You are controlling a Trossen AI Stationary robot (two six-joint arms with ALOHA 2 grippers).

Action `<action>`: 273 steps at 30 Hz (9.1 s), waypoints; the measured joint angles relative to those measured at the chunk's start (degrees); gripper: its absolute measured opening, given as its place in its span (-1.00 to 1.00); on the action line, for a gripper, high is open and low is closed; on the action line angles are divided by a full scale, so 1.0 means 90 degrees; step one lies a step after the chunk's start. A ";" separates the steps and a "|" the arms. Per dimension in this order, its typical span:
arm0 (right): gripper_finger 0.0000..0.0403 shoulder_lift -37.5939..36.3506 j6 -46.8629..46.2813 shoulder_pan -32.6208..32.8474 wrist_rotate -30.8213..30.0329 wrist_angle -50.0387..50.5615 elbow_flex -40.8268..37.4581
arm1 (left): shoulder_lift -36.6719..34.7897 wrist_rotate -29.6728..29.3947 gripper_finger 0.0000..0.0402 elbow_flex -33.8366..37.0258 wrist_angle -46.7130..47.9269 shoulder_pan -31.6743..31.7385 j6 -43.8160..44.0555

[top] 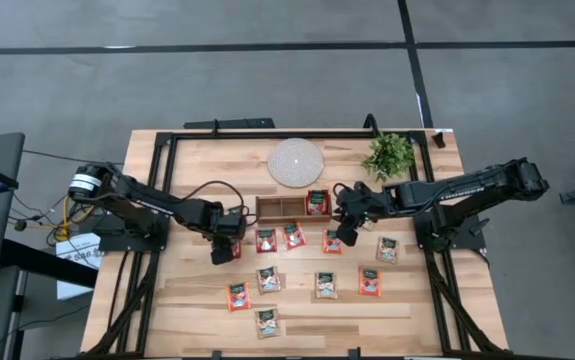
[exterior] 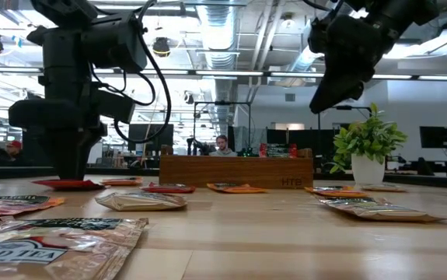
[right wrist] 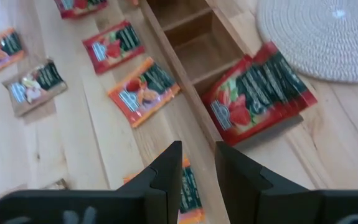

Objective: Pick & Place Tea
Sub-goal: Put the left red tea bag into the right slot of the wooden organizer, then put the red tea bag into the right slot of the wooden organizer

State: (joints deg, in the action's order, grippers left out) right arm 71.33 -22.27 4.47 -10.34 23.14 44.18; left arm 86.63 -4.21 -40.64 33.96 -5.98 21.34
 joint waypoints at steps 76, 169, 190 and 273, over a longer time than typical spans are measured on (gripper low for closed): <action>-0.10 0.0036 0.0281 -0.0061 0.0002 -0.2888 -0.0002 | 0.0467 -0.1111 -1.00 -0.4238 -0.0364 0.0041 -0.2605; -1.00 0.0039 -0.0806 -0.0270 -0.0794 -0.4318 -0.1394 | 0.0617 -0.3014 -1.00 -0.4235 0.3011 0.0238 -0.1674; -1.00 0.0039 -0.0460 -0.1022 -0.0289 -0.6542 -0.2880 | -0.0795 -0.3009 -1.00 -0.1569 0.2875 -0.0010 0.1103; -0.52 0.1567 0.0307 -0.1289 0.0112 -0.8087 -0.2528 | -0.5663 -0.2635 -1.00 0.0522 0.1603 -0.0046 0.2230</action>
State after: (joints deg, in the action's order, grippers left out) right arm 85.43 -19.51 -7.13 -9.33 -49.64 21.43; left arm 35.66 -27.93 -35.94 48.39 -6.39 41.41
